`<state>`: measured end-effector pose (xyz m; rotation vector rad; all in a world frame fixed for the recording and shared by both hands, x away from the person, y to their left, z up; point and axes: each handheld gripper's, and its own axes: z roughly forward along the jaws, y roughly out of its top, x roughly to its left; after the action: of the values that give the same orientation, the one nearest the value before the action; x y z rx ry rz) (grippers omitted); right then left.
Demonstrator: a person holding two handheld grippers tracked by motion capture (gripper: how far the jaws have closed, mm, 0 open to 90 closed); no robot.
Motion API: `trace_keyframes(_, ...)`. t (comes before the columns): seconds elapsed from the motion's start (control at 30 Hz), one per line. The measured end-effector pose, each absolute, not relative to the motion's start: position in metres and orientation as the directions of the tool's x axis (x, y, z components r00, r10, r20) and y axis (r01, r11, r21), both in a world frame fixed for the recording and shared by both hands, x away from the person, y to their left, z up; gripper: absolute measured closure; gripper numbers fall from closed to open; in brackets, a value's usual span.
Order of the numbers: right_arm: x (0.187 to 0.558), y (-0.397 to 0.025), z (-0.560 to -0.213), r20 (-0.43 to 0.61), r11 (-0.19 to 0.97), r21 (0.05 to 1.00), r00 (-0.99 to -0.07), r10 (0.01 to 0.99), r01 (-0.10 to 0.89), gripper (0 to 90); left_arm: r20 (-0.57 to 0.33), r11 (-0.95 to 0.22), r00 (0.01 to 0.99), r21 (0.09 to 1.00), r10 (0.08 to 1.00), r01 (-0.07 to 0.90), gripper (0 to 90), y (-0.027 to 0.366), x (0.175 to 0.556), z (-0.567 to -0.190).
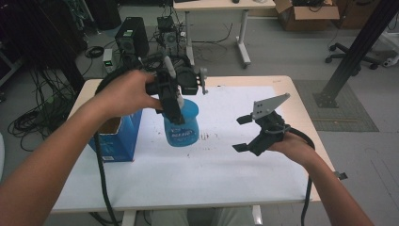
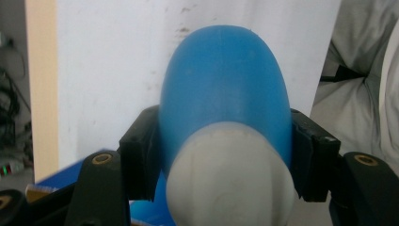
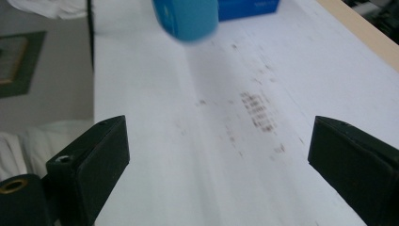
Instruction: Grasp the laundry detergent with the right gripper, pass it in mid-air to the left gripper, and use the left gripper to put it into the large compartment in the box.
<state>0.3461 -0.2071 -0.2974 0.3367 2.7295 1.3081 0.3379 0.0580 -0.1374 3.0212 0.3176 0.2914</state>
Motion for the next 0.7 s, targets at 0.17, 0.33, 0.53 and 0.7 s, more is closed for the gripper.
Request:
trace_keyframes(0.17, 0.344, -0.229, -0.291, -0.026, 0.651, 0.737, -0.954, 0.298, 0.183, 4.9, 0.194, -0.929, 0.911, 0.136, 0.365, 0.343, 38.0, 0.070, 0.347, -0.113)
trace_keyframes(0.33, 0.343, -0.245, -0.282, -0.036, 0.678, 0.703, -0.942, 0.333, 0.213, 3.3, 0.223, -0.863, 0.834, 0.161, 0.505, 0.479, 38.0, 0.086, 0.354, -0.091)
trace_keyframes(0.53, 0.340, -0.260, -0.274, -0.058, 0.706, 0.670, -0.932, 0.358, 0.229, 3.3, 0.232, -0.773, 0.738, 0.217, 0.634, 0.596, 38.1, 0.106, 0.361, -0.068)
trace_keyframes(0.7, 0.339, -0.270, -0.270, -0.072, 0.720, 0.653, -0.928, 0.366, 0.234, 3.5, 0.230, -0.665, 0.624, 0.276, 0.746, 0.694, 38.0, 0.125, 0.364, -0.054)
